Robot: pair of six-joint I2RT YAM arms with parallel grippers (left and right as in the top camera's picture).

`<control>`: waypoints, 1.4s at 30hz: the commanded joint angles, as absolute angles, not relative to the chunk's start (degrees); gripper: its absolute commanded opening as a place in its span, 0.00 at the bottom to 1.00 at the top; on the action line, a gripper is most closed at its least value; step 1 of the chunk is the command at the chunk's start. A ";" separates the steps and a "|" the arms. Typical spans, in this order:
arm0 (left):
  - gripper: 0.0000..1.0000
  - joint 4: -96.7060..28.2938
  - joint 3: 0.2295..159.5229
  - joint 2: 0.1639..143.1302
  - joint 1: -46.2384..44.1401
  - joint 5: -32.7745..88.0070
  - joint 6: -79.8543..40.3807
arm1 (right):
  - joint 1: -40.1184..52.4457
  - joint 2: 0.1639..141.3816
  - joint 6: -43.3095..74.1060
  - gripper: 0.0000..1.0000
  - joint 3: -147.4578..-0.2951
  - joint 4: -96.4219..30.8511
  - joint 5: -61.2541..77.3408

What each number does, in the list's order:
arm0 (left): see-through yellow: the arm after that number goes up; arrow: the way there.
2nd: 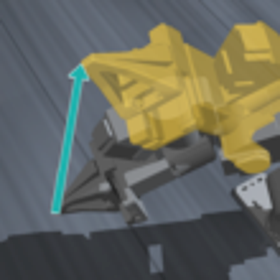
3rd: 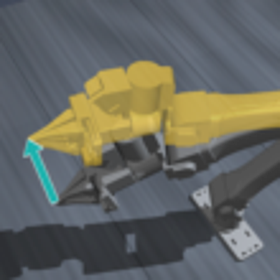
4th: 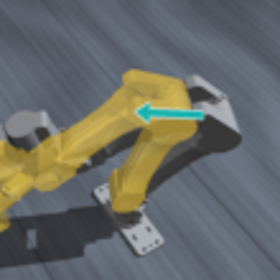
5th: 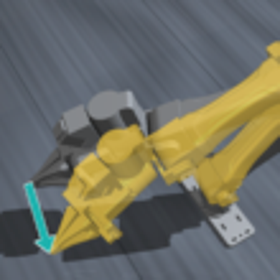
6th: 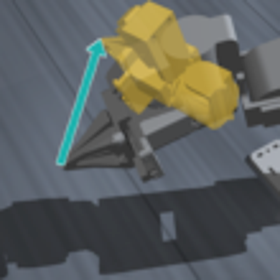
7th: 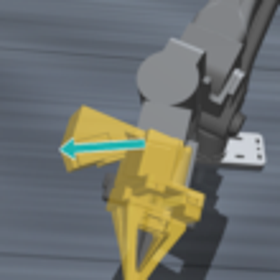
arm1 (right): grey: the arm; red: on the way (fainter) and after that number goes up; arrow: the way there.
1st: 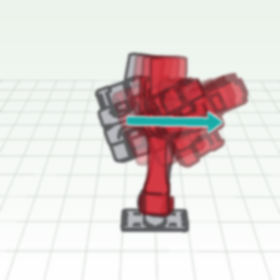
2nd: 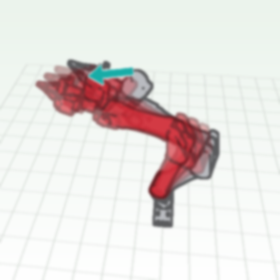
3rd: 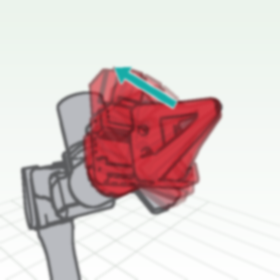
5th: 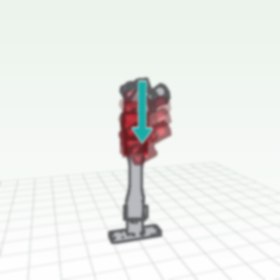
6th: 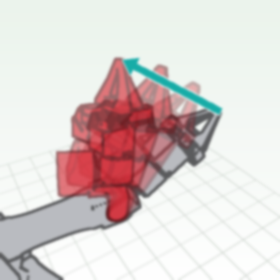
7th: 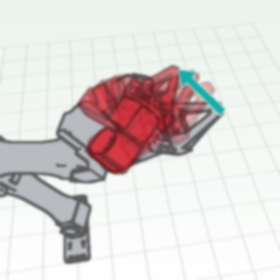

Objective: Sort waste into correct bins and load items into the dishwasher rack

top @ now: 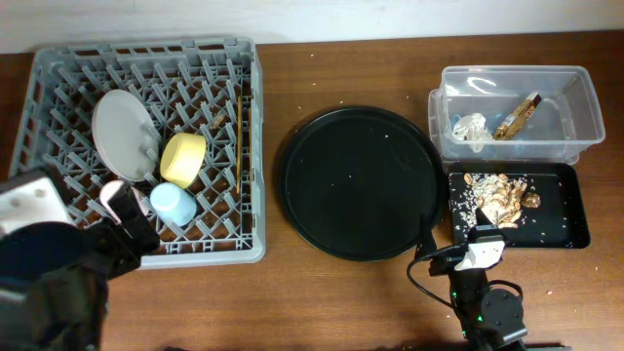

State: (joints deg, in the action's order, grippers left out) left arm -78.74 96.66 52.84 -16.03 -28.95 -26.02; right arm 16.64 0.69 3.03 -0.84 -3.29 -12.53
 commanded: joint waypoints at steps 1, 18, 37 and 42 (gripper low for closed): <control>0.99 -69.47 79.31 43.13 -9.41 -29.74 -27.38 | 16.43 0.40 3.46 0.98 -0.32 -3.38 -12.62; 0.99 -14.57 13.61 3.90 2.09 -24.23 -27.40 | 16.43 0.40 3.46 0.98 -0.32 -3.38 -12.62; 0.99 -2.63 0.49 0.30 2.04 -24.40 -27.38 | 16.43 0.40 3.46 0.99 -0.32 -3.38 -12.60; 0.99 -2.63 0.49 0.30 2.04 -24.38 -27.38 | 16.43 0.40 3.46 0.98 -0.32 -3.38 -12.60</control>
